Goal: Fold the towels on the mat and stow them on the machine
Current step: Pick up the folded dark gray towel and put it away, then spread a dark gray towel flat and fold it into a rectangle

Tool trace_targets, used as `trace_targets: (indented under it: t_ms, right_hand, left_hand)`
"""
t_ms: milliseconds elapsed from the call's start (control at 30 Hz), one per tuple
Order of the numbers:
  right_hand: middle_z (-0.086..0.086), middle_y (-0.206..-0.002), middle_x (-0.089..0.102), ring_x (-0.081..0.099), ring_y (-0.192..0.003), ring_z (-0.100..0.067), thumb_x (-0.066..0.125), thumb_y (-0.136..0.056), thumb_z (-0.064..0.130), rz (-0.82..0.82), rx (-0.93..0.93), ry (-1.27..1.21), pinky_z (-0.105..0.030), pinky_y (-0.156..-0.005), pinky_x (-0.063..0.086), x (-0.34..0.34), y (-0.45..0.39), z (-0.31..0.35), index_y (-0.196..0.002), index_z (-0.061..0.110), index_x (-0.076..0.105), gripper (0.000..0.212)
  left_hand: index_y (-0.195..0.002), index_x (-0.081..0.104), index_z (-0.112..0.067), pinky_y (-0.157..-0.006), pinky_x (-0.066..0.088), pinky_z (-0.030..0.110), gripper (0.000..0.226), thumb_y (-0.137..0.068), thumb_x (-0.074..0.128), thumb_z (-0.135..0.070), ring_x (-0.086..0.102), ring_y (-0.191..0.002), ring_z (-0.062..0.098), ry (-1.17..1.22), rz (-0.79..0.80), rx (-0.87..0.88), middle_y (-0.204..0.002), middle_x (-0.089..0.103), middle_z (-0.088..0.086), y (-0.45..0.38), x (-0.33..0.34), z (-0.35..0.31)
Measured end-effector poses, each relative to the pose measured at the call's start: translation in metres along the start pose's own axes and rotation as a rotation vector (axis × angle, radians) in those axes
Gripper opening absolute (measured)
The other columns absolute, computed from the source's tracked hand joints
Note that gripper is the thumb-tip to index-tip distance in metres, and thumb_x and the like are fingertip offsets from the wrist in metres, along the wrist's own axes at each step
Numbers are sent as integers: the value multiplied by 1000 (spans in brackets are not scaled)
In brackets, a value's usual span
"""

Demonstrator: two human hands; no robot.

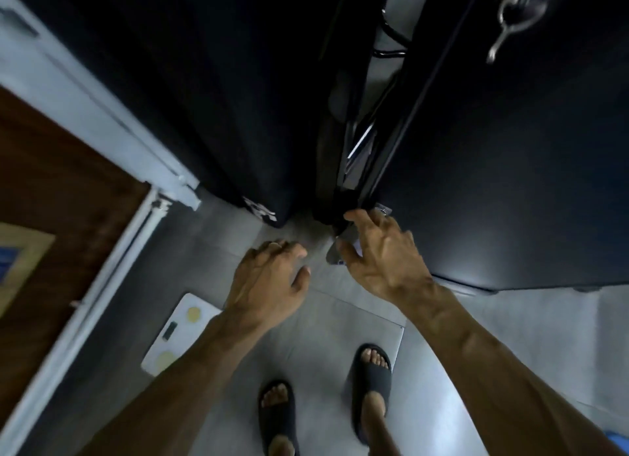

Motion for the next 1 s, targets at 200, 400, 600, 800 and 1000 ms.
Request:
trace_targets:
  t_ms: [200, 400, 600, 800, 1000]
  right_hand:
    - [-6, -127, 52, 49, -114, -28, 48, -95, 38, 38, -387, 208, -43, -93, 38, -50, 24, 104, -138, 19, 42, 47]
    - [-7, -127, 53, 50, -115, -27, 46, -96, 33, 135, -788, 283, -43, -95, 39, -68, 78, 181, -134, 17, 45, 41]
    - [-7, -123, 56, 50, -113, -27, 47, -97, 33, 239, -1110, 289, -42, -94, 38, -79, 178, 222, -129, 14, 49, 37]
    - [-5, -128, 58, 55, -113, -24, 53, -95, 38, 306, -1347, 339, -39, -93, 42, -72, 293, 221, -129, 17, 51, 40]
    - [-9, -120, 63, 60, -106, -27, 56, -94, 35, 363, -1537, 391, -42, -85, 53, -73, 425, 160, -120, 12, 58, 35]
  left_hand:
    - [-96, 68, -14, -72, 53, 36, 28, -78, 55, -31, 66, -83, 27, -10, -56, -214, -90, 69, 5, 76, -68, -4]
    - [-114, 64, -21, -85, 47, 33, 29, -89, 58, -34, 62, -103, 22, 74, -228, -567, -112, 67, 0, 171, -108, -24]
    - [-115, 64, -20, -78, 53, 33, 33, -89, 57, -39, 65, -95, 21, 109, -341, -880, -108, 70, 1, 288, -114, -79]
    - [-125, 59, -21, -84, 44, 22, 37, -95, 52, -40, 62, -102, 12, 205, -456, -1129, -117, 66, -4, 387, -96, -162]
    - [-124, 58, -22, -83, 53, 31, 36, -94, 52, -40, 63, -99, 15, 294, -591, -1292, -113, 66, -2, 480, -38, -268]
Point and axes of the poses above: each hand's wrist, its own y-axis away from the middle knuckle, its own x-axis out of the palm, z = x × y, the point moved 10 cm from there along -y, towards the middle knuckle
